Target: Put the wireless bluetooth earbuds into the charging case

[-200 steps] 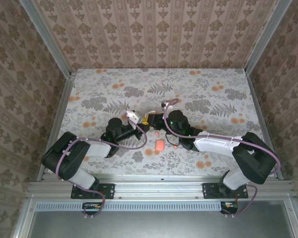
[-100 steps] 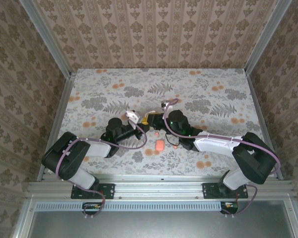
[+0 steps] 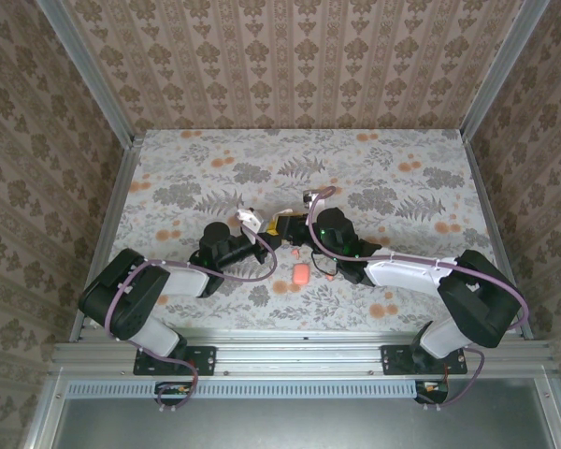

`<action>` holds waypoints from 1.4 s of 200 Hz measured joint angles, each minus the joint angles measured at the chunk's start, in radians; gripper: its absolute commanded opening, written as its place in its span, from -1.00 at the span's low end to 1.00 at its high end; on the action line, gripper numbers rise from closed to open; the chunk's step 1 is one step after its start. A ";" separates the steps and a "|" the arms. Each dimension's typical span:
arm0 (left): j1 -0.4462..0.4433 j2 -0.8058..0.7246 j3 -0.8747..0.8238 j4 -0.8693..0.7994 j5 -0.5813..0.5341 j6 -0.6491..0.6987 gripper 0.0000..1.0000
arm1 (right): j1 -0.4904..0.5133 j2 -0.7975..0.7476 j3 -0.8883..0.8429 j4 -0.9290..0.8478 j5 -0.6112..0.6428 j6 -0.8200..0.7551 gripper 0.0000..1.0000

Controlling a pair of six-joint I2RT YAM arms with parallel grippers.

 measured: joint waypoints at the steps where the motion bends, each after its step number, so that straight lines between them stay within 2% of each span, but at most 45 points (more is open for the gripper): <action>1: 0.000 0.000 0.000 0.000 0.000 0.000 -0.86 | 0.000 0.000 0.000 0.000 0.000 0.000 -0.32; 85: 0.000 -0.002 0.000 0.011 0.000 0.000 -0.86 | 0.002 -0.023 -0.010 -0.014 0.008 -0.003 -0.29; 168: 0.000 -0.003 0.001 0.015 0.000 0.000 -0.87 | 0.002 -0.066 -0.023 -0.039 0.014 -0.018 -0.18; 226: 0.000 -0.007 0.001 0.021 0.018 0.002 -0.86 | 0.001 -0.198 -0.029 -0.110 0.013 -0.034 -0.07; 256: 0.005 -0.016 0.000 0.048 0.063 0.016 -0.85 | -0.034 -0.264 -0.025 -0.210 -0.061 -0.044 -0.10; 280: 0.008 -0.023 -0.009 0.076 0.112 0.036 -0.85 | -0.089 -0.306 -0.021 -0.304 -0.155 -0.035 -0.20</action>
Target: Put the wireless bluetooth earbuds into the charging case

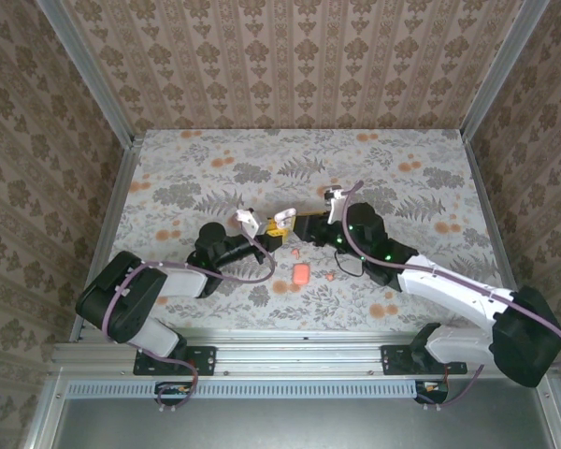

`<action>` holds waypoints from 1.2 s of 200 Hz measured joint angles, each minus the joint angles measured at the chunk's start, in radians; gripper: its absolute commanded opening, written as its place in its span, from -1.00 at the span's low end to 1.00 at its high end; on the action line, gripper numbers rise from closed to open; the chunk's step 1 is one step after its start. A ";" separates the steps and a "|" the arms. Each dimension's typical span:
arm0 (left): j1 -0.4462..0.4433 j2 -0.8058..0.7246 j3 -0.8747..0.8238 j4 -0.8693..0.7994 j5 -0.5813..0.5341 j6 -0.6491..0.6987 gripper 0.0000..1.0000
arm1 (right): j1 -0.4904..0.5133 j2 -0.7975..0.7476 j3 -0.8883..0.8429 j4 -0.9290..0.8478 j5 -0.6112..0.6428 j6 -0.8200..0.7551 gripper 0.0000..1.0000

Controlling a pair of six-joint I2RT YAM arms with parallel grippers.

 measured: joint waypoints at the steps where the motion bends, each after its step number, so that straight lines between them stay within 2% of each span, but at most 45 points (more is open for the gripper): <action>1: 0.000 0.000 0.000 0.001 0.002 0.000 -0.85 | -0.002 -0.001 0.000 -0.002 -0.002 0.002 -0.20; 49: 0.000 -0.027 -0.004 -0.008 0.067 0.048 -0.86 | -0.039 -0.060 0.064 -0.190 -0.163 0.023 -0.32; 88: 0.000 -0.061 -0.004 -0.044 0.074 0.087 -0.85 | -0.039 -0.051 0.157 -0.335 -0.230 0.054 -0.39; 160: 0.000 -0.106 -0.004 -0.138 0.075 0.134 -0.86 | -0.039 0.050 0.232 -0.449 -0.257 0.093 -0.47; 240: 0.000 -0.106 -0.004 -0.146 0.075 0.135 -0.86 | -0.039 0.133 0.313 -0.499 -0.272 0.092 -0.55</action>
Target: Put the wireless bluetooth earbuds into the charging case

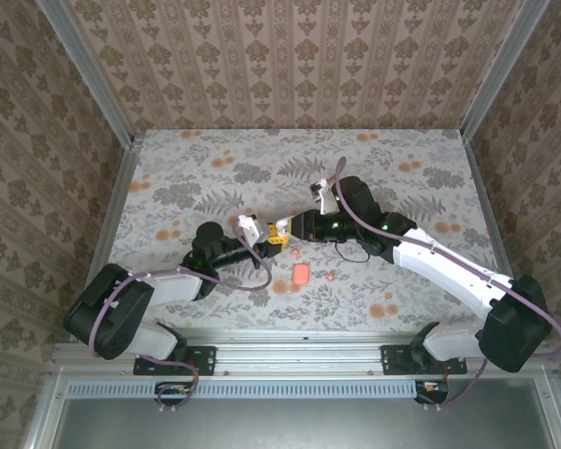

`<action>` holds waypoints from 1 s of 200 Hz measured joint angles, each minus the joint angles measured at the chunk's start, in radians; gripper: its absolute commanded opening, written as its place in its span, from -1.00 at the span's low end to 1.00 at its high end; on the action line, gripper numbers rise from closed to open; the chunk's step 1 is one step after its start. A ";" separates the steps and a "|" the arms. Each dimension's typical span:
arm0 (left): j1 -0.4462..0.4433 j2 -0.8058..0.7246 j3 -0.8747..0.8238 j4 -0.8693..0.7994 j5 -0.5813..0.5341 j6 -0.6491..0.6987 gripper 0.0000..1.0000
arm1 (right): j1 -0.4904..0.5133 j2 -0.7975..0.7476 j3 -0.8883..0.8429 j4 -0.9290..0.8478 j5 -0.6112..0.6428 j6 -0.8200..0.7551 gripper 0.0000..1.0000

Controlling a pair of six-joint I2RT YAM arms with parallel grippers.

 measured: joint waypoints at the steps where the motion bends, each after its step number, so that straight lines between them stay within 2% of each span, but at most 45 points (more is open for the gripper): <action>1: 0.000 0.000 0.000 0.000 0.000 0.000 -0.86 | 0.000 0.001 0.000 0.000 0.000 0.000 -0.55; 200: 0.000 0.008 0.000 -0.001 -0.003 0.000 -0.87 | 0.003 0.095 0.040 -0.021 -0.010 -0.014 -0.63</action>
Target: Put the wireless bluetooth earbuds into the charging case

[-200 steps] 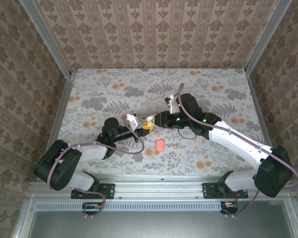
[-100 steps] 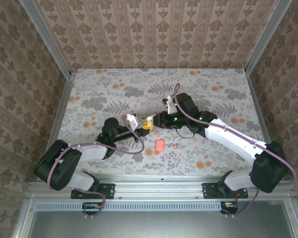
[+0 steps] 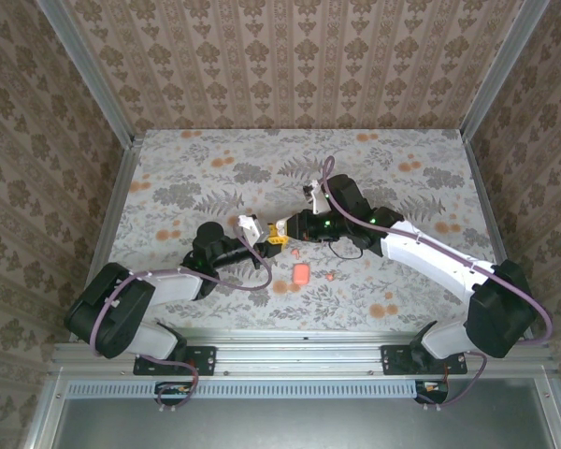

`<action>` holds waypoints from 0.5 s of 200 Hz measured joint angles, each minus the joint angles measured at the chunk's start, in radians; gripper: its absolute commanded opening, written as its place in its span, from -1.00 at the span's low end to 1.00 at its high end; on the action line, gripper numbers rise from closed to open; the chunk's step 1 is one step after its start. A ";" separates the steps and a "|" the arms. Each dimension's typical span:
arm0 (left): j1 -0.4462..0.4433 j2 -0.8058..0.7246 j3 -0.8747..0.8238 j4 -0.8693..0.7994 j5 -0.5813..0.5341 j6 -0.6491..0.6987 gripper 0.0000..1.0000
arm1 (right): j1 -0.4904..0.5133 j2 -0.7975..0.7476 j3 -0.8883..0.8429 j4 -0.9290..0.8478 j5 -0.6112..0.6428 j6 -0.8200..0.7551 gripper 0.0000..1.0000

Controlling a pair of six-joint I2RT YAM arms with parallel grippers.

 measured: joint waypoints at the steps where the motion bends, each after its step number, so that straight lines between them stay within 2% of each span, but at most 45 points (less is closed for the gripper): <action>1: 0.000 0.000 0.000 0.000 0.000 0.000 -0.87 | 0.000 0.000 0.000 0.000 0.000 0.000 -0.63; 30: 0.001 0.001 0.000 -0.006 -0.001 0.000 -0.87 | 0.000 0.004 0.000 0.000 0.000 -0.008 -0.62; 59: 0.001 0.001 0.000 -0.006 -0.005 0.000 -0.86 | 0.000 0.004 0.006 -0.015 0.001 -0.017 -0.54; 100: 0.001 0.005 0.000 -0.005 -0.035 -0.001 -0.87 | -0.019 -0.018 0.057 -0.181 0.009 -0.114 -0.41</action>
